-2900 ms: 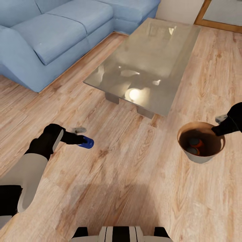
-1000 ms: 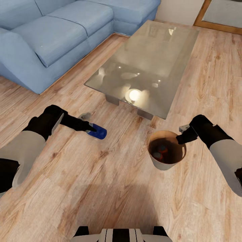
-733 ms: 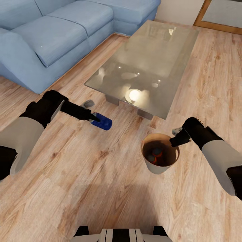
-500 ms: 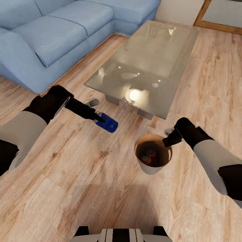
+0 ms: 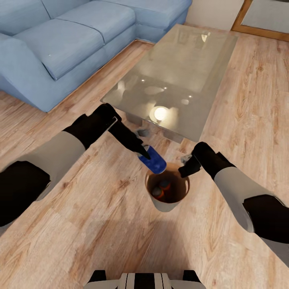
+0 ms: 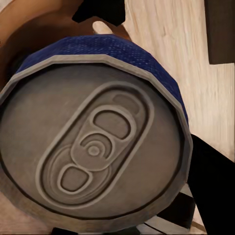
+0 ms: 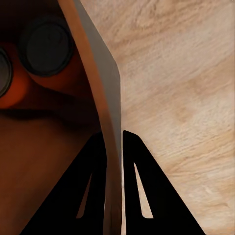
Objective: Put the three can of soda from the living room inside the tash can in the kitchen.
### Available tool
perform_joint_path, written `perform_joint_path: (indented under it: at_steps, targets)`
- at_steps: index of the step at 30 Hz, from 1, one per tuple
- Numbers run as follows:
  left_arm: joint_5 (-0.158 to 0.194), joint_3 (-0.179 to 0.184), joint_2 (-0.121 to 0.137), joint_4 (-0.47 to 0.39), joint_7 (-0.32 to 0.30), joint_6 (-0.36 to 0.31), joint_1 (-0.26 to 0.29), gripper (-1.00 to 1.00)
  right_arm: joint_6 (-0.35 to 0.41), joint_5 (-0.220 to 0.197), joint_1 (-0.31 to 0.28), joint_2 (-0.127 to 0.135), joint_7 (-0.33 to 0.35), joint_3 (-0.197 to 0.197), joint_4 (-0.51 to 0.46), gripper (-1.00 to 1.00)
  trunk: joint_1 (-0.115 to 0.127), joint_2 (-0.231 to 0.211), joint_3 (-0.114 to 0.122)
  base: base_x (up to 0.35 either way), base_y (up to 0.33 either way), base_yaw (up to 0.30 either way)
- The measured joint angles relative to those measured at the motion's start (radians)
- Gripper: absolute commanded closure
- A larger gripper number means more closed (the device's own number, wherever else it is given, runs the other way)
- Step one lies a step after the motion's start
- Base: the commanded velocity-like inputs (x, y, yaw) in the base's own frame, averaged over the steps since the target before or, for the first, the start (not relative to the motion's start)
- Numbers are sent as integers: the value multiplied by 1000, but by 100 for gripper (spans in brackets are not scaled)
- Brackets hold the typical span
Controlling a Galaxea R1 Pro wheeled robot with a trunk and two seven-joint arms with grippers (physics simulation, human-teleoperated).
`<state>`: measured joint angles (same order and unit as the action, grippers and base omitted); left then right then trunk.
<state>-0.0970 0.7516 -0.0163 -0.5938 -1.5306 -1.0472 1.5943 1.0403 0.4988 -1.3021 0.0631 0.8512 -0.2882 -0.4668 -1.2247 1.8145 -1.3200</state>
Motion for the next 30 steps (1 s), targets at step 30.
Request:
perform_joint_path:
  at_steps: [30]
  targets:
    - [-26, 117, -109, 0, 98, 0, -7, 100, -5, 16, -60, -82, -6, 2, 62, 100, 0, 0, 0, 0, 0, 0]
